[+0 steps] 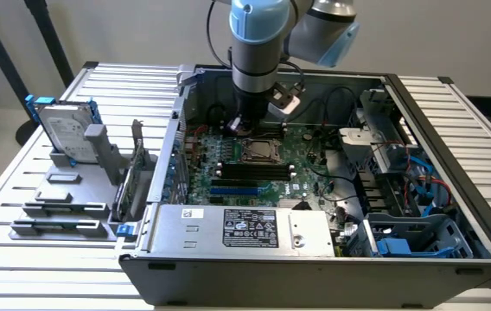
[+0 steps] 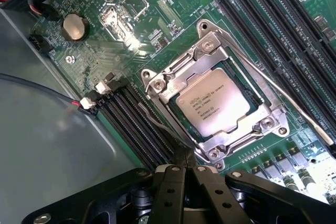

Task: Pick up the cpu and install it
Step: 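Install the first cpu locking lever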

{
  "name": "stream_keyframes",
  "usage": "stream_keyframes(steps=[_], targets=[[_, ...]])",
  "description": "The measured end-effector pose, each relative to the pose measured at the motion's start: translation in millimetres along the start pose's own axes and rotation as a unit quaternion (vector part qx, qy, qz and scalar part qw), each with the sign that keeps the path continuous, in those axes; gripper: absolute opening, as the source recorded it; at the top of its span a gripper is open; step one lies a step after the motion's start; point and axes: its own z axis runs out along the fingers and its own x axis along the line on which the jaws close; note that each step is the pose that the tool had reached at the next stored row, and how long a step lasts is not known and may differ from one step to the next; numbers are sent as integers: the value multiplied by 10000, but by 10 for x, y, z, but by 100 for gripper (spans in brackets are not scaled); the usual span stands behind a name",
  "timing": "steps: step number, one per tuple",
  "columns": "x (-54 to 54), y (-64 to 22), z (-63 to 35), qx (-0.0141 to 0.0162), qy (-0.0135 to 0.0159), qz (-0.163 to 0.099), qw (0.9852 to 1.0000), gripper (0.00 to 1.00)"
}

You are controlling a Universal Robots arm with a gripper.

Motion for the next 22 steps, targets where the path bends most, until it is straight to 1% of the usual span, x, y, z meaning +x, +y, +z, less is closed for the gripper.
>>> stream_keyframes(steps=[8,10,16,22], targets=[[3,9,14,-2,-3,0,10000,11],[4,8,17,-6,-6,-1,10000,11],[12,0,20,-22,-28,-1,10000,11],[17,-5,21,-20,-32,0,10000,11]])
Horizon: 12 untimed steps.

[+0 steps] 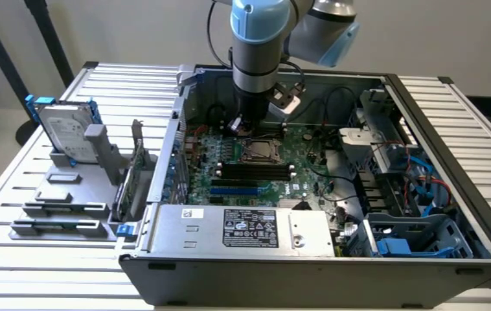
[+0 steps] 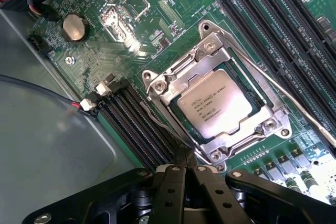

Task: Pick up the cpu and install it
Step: 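Install the first cpu locking lever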

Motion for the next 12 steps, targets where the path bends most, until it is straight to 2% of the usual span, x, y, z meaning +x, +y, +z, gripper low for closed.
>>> stream_keyframes(steps=[12], targets=[[5,-4,2,-1,-8,1,10000,11]])
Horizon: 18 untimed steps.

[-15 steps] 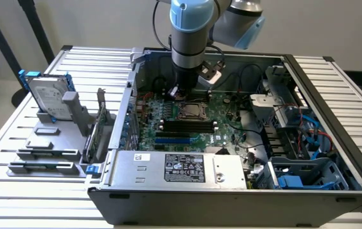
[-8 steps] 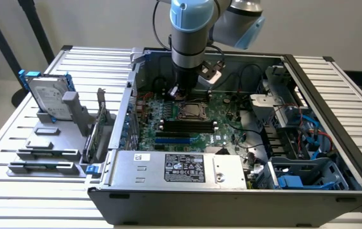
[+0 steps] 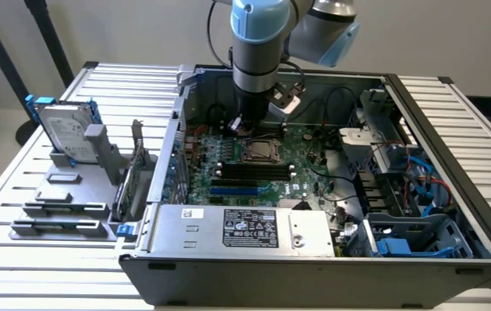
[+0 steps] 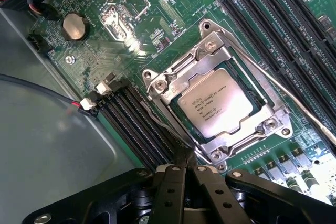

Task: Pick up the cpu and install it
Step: 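Install the first cpu locking lever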

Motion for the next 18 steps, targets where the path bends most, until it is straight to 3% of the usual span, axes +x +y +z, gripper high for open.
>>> stream_keyframes(steps=[18], targets=[[44,54,2,-18,-38,0,10000,11]])
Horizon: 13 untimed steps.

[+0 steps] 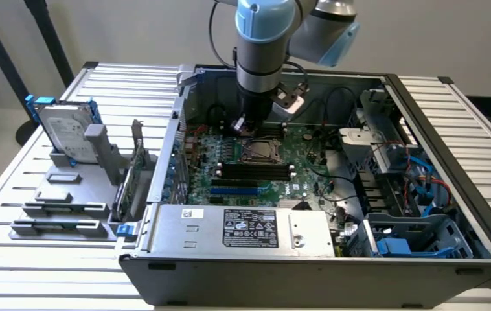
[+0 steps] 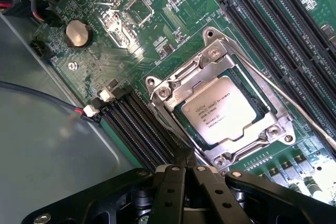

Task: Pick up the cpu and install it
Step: 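Install the first cpu locking lever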

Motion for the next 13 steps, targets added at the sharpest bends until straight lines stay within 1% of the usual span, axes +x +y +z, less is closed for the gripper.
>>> stream_keyframes(steps=[4,13], targets=[[12,15,1,-3,-10,0,10000,11],[46,56,2,2,-21,-2,10000,11]])
